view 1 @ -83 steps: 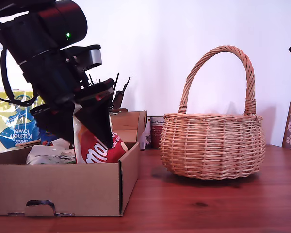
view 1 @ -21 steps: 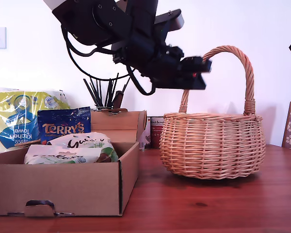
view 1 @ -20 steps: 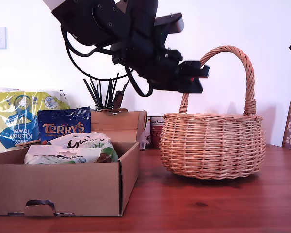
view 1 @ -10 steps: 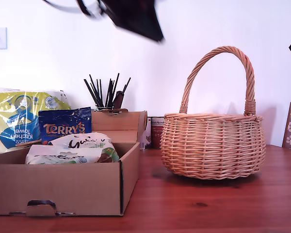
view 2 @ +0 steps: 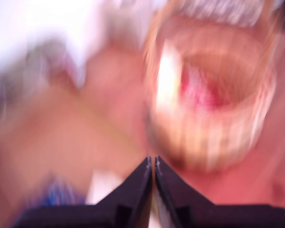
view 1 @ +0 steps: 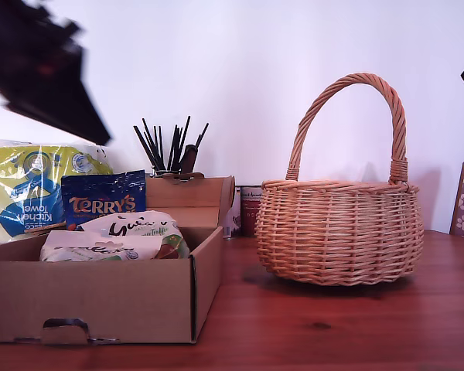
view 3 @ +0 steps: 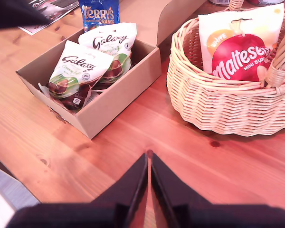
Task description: Move the bags of Easter eggs from the cardboard box on the left into the woven basket on the right side.
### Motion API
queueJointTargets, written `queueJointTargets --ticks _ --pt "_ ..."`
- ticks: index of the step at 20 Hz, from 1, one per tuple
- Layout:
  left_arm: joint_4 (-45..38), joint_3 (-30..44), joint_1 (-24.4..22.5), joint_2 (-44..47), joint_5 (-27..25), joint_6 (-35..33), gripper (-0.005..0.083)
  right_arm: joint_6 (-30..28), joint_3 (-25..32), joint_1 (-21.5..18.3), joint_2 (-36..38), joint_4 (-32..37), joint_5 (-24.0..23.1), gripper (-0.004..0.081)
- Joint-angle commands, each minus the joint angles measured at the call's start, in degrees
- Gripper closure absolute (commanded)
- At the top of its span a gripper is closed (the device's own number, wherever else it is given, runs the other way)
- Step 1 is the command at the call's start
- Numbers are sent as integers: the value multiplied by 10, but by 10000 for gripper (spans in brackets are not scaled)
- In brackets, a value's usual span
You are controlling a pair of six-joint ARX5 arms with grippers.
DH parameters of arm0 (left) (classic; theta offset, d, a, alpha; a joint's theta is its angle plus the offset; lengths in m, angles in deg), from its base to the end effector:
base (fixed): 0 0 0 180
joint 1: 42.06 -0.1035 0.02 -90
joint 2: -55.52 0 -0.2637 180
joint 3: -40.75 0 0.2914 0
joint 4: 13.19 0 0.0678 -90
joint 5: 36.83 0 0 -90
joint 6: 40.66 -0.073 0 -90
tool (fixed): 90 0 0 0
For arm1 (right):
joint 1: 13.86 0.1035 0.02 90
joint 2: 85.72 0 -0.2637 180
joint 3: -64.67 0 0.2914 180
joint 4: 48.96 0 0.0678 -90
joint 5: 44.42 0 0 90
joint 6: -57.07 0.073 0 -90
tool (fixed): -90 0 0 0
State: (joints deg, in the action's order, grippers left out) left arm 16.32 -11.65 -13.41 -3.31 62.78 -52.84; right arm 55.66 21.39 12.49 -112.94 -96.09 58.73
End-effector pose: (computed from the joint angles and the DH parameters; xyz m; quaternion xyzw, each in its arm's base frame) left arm 0.2454 -0.1479 0.2145 0.1461 0.2695 -0.3422 0.8882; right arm 0.1580 0.0968 0.2331 -0.0419 0.2620 0.3288 0.9063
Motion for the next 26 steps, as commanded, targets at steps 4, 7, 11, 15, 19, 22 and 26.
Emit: queueJointTargets --ticks 4,7,11,15,19,22,26 --pt "88 8 -26 63 4 23 516 -1 -6 3 0 2 2 782" --pt "63 7 -36 26 -11 44 -3 -1 -6 3 0 2 2 782" --pt "50 6 -38 -62 -21 163 10 -1 -6 3 0 2 2 782" --pt "56 -16 -37 -137 -38 232 10 -1 -6 3 0 2 2 782" --pt "105 -58 -36 -191 -57 273 10 -1 -6 3 0 2 2 782" --pt "115 -78 -36 -236 -55 275 10 -1 -6 3 0 3 2 782" --pt "128 -93 -35 -291 -56 289 10 -1 -6 3 0 3 2 782"
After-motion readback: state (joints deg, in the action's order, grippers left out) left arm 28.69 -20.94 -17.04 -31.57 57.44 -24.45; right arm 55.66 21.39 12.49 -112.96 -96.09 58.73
